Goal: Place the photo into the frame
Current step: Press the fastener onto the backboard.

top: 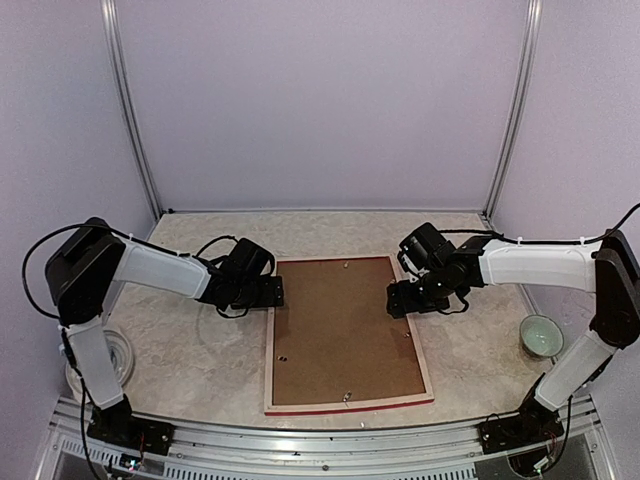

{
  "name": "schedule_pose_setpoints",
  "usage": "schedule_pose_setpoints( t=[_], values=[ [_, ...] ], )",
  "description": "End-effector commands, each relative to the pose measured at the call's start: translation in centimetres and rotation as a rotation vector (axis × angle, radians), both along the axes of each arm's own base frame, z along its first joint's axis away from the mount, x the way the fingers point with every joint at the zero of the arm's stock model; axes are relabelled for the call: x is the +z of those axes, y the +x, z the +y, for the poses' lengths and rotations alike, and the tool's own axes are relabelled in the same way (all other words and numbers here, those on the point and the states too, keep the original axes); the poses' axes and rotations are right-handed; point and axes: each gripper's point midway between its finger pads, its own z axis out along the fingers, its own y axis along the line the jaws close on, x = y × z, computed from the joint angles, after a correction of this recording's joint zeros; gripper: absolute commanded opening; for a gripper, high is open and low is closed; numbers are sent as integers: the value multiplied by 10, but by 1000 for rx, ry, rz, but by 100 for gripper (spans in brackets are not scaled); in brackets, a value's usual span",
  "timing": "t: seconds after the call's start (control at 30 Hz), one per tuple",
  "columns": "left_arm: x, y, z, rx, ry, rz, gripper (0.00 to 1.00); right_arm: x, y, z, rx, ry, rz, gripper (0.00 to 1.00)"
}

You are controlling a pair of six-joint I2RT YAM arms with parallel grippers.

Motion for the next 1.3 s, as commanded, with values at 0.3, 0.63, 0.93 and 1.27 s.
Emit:
schedule_pose_setpoints(
  t=[0.3,0.63,0.93,1.27],
  values=[
    [-4,0,3,12,-11,2,75,7,1,7,3,28,-19,83],
    [-2,1,7,24,3,-5,65,8,0,6,2,28,-21,83],
    [-11,-2,4,8,9,18,65,8,1,7,5,27,-21,83],
    [-16,-5,10,15,42,28,60,8,3,8,9,25,-23,83]
  ],
)
